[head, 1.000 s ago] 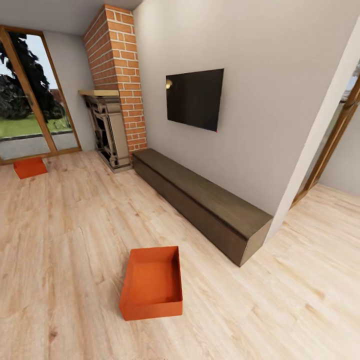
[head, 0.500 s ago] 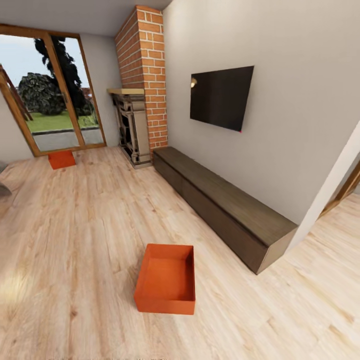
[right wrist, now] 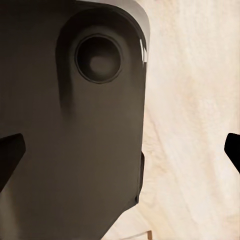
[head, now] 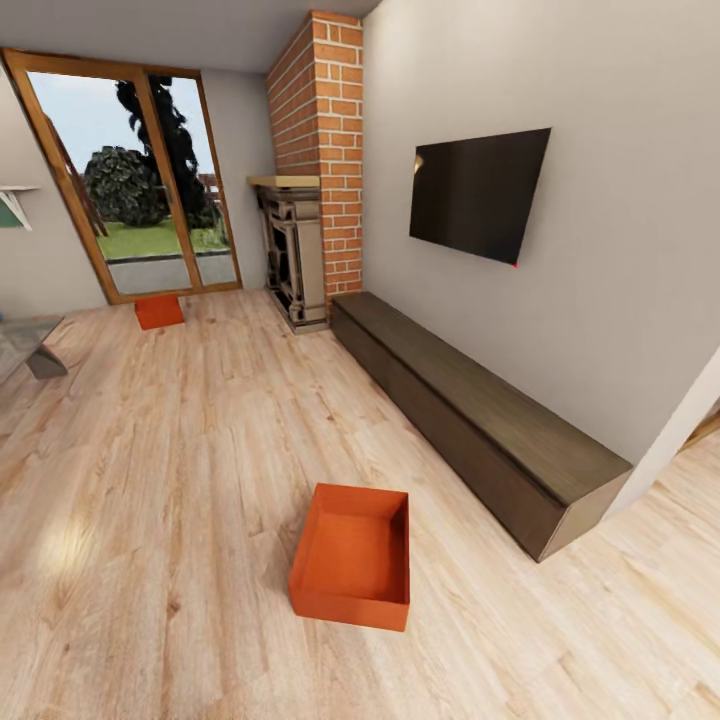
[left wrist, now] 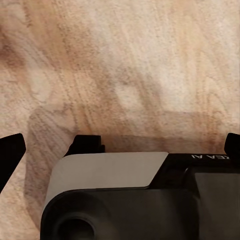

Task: Move the two storage containers from the living room to the garage. In the garage, place one container on the floor and stack the other container on top of it (either order is fine).

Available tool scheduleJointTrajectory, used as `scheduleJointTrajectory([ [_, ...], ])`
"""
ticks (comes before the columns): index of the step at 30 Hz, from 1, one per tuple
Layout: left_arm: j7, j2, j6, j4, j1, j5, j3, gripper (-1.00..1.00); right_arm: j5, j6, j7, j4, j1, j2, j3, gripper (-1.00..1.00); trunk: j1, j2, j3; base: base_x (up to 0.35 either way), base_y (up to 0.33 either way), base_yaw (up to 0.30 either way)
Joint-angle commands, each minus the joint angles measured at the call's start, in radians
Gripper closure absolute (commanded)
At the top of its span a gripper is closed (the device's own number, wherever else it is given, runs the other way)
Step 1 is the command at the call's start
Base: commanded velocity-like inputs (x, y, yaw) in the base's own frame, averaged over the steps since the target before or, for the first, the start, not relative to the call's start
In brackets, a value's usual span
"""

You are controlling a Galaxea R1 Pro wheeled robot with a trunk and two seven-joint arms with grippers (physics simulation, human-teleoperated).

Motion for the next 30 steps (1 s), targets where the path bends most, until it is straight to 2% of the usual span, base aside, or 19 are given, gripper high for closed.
scheduleJointTrajectory([
  [1, 0.003, -0.001, -0.004, 0.001, 0.0, -0.011, 0.007, -1.0, -0.001, 0.0, -0.001, 0.0, 0.0, 0.0, 0.003, -1.0, 0.0, 0.0, -0.001, 0.0, 0.0, 0.009],
  [18, 0.003, 0.001, -0.002, 0.001, 0.0, -0.011, 0.006, -1.0, -0.009, 0.001, -0.001, 0.001, 0.0, 0.004, -0.007, -1.0, 0.0, 0.0, -0.001, 0.0, 0.0, 0.003],
  [30, 0.003, 0.003, -0.003, 0.001, -0.001, -0.011, 0.006, -1.0, 0.0, 0.0, -0.001, 0.0, 0.0, 0.0, 0.005, -1.0, 0.0, 0.0, -0.001, 0.077, 0.053, 0.122],
])
